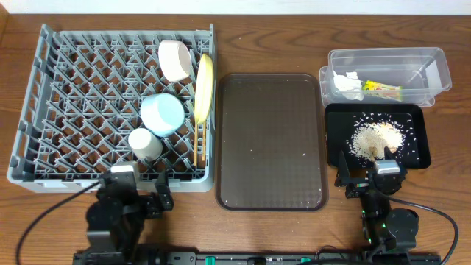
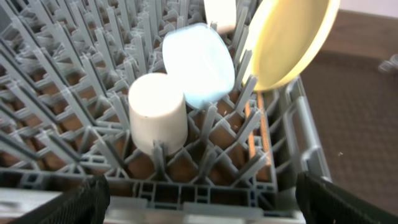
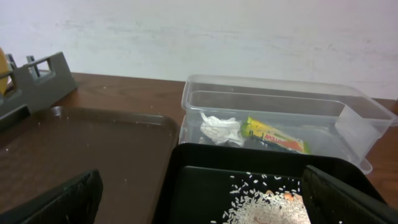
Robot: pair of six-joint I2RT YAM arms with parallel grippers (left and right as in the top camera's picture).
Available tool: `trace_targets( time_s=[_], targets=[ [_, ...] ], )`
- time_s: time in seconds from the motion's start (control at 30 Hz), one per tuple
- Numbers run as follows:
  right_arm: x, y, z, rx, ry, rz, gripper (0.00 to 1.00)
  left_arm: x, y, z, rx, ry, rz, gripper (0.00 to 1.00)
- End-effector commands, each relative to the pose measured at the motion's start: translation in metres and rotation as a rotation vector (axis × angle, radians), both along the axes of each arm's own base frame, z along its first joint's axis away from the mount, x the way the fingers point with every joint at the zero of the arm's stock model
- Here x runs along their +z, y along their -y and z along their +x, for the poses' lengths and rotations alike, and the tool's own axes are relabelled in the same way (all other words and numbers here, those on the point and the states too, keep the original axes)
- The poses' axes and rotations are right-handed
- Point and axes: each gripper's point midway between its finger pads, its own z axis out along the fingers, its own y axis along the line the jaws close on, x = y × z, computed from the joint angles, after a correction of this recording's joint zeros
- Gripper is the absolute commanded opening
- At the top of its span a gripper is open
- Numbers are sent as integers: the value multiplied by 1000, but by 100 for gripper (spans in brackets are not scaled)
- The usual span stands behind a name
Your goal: Sort waste into correct bins and load items into the dishwasher rack
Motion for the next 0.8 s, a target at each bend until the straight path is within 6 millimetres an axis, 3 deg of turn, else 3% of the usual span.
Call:
trace_targets(
  time_s=[0.0, 0.2, 0.5, 0.6, 0.73, 0.77],
  targets=[
    [0, -3, 0, 13, 2, -8, 99, -18, -1, 8, 6, 57, -2, 96],
    [0, -3, 0, 13, 2, -8, 99, -26, -1, 29, 8, 194, -1, 96],
    [0, -3, 0, 13, 2, -8, 99, 2, -10, 52, 54, 462, 28, 96],
    [0, -3, 0, 13, 2, -8, 99, -1, -10, 52, 44, 450, 61, 96],
    [0, -3, 0, 13, 2, -8, 99, -25, -7, 50, 22, 351, 63, 96],
    [0, -3, 0, 13, 2, -8, 99, -23, -6, 50, 20, 358, 62, 96]
  ],
)
